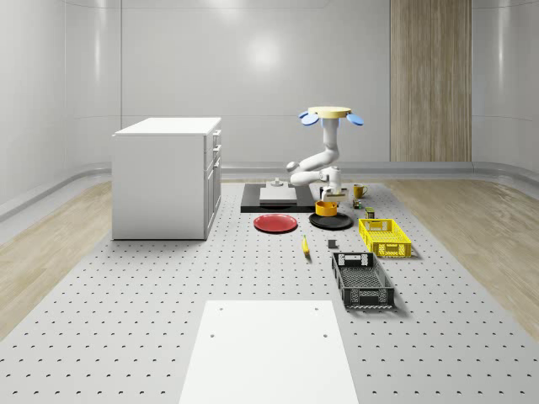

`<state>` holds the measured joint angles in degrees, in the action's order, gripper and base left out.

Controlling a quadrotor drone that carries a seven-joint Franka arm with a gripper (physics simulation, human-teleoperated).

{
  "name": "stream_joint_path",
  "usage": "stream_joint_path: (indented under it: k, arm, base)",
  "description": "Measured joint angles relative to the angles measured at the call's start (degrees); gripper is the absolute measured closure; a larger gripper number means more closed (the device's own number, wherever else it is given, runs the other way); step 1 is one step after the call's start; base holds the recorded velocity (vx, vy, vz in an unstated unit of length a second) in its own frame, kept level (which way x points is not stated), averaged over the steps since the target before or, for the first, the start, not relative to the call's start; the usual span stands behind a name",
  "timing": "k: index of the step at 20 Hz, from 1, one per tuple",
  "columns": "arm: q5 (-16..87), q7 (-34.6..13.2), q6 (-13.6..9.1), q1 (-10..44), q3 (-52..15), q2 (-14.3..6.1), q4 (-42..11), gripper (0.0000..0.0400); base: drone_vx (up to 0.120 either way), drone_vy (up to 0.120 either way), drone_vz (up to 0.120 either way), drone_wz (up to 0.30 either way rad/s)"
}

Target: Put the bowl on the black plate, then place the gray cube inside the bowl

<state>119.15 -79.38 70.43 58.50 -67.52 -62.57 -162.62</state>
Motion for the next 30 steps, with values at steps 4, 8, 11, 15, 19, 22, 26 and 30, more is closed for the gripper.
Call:
stream_joint_path:
  k: [4,8,11,15,19,22,26,30]
  arm:
    - [3.80,2.69,-4.88,-2.98,2.56,5.44,-0.57,0.0291]
    - [9.23,6.54,-10.70,-7.39,6.77,11.98,-1.36,0.0292]
    - [14.24,10.13,-14.69,-11.62,11.22,16.62,-1.96,0.0291]
    - [20.98,14.72,-18.17,-17.60,18.02,20.97,-2.53,0.0291]
    - [27.25,19.08,-21.06,-23.63,24.85,24.46,-3.12,0.0292]
    - [30.06,20.88,-22.17,-26.39,28.05,25.76,-3.38,0.0292]
    - [31.33,21.14,-20.78,-27.32,29.71,24.88,-2.98,0.0292]
    - [31.77,20.96,-19.20,-27.41,30.39,23.75,-2.51,0.0268]
  base:
    - [0.000,0.120,-0.080,0.000]
    - [0.000,0.000,0.000,0.000]
    - [0.000,0.000,0.000,0.000]
    - [0.000,0.000,0.000,0.000]
    - [0.000,0.000,0.000,0.000]
    - [0.000,0.000,0.000,0.000]
    - [0.000,0.000,0.000,0.000]
    - [0.000,0.000,0.000,0.000]
